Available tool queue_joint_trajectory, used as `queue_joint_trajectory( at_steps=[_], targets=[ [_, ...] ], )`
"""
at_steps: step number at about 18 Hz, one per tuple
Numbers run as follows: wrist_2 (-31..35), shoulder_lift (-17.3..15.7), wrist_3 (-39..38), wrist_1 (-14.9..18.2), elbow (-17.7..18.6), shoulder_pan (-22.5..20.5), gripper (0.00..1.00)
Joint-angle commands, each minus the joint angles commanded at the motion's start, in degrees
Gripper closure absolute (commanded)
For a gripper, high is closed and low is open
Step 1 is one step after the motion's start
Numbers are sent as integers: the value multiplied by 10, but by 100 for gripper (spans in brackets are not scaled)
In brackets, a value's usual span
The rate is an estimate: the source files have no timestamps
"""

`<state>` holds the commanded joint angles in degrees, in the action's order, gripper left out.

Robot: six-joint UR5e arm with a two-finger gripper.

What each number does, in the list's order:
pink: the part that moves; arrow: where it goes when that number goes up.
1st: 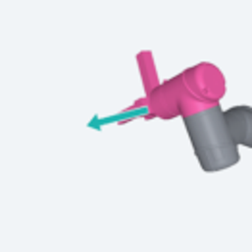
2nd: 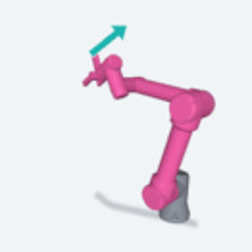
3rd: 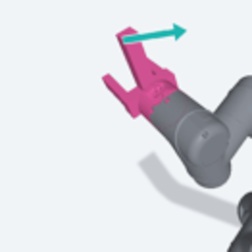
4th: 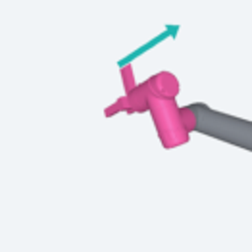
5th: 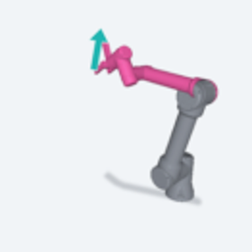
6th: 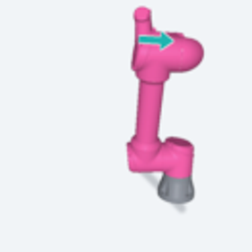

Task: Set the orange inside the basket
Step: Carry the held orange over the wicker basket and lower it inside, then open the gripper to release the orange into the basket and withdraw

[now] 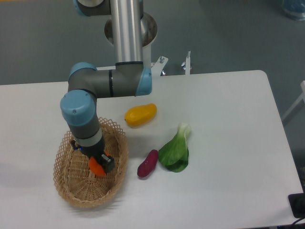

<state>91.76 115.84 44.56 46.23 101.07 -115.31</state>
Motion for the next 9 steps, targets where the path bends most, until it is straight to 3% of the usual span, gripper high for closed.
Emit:
queue_joint_trajectory(
  at_steps=[6, 9],
  targets=[
    [0, -18, 1, 0, 25, 7, 51],
    [1, -20, 0, -1, 26, 7, 43]
  ],
)
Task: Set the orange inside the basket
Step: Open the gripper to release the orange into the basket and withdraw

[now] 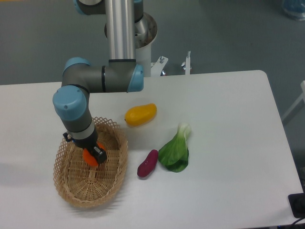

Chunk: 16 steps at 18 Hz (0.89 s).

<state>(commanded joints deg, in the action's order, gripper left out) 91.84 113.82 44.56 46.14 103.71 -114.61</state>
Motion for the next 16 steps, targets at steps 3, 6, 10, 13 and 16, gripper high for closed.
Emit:
queue_joint_trajectory(
  at_steps=[3, 6, 10, 13, 16],
  targets=[
    [0, -1, 1, -2, -1, -1, 27],
    [0, 1, 2, -14, -1, 0, 0],
    [-3, -7, -3, -15, -1, -1, 0],
    [-3, -7, -10, -15, -9, -7, 0],
    [-3, -7, -34, -14, -25, -30, 0]
  ],
)
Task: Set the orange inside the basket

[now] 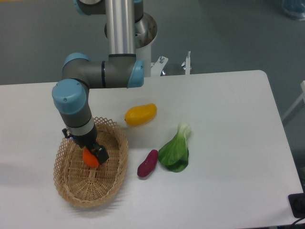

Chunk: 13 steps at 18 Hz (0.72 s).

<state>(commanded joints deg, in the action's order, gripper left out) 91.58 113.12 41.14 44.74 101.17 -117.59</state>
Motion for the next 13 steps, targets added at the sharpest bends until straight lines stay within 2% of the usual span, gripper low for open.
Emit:
queue_joint_trajectory(
  at_steps=[3, 5, 13],
  targets=[
    [-3, -7, -5, 7, -17, -31, 0],
    [-7, -7, -11, 8, -17, -39, 0],
    [-8, -14, -4, 8, -33, -116, 0]
  ],
)
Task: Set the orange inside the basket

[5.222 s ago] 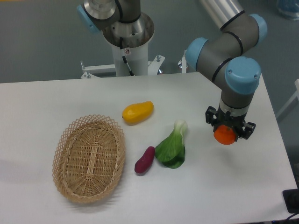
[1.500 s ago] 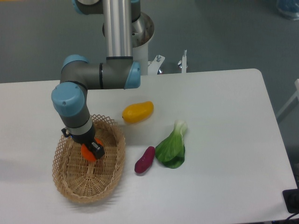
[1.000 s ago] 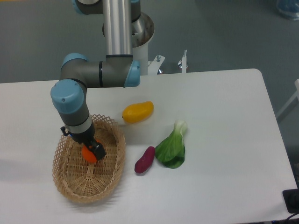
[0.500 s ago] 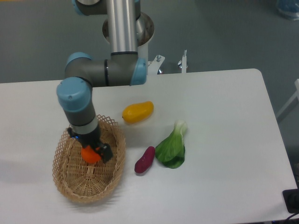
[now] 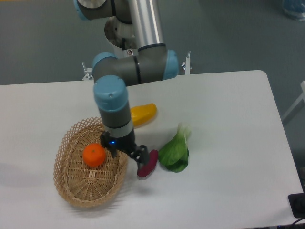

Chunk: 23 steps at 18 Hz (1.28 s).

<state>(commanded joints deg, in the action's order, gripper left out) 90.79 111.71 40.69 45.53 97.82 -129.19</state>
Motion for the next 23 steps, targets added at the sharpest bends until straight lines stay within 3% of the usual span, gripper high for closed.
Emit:
queue_joint_trajectory(
  at_steps=[5, 9, 12, 23],
  targets=[
    [-2, 1, 15, 1, 3, -67, 0],
    [-23, -2, 77, 2, 4, -127, 0],
    [-50, -6, 100, 39, -1, -171, 0],
    [-35, 5, 182, 41, -24, -235, 0]
  ],
)
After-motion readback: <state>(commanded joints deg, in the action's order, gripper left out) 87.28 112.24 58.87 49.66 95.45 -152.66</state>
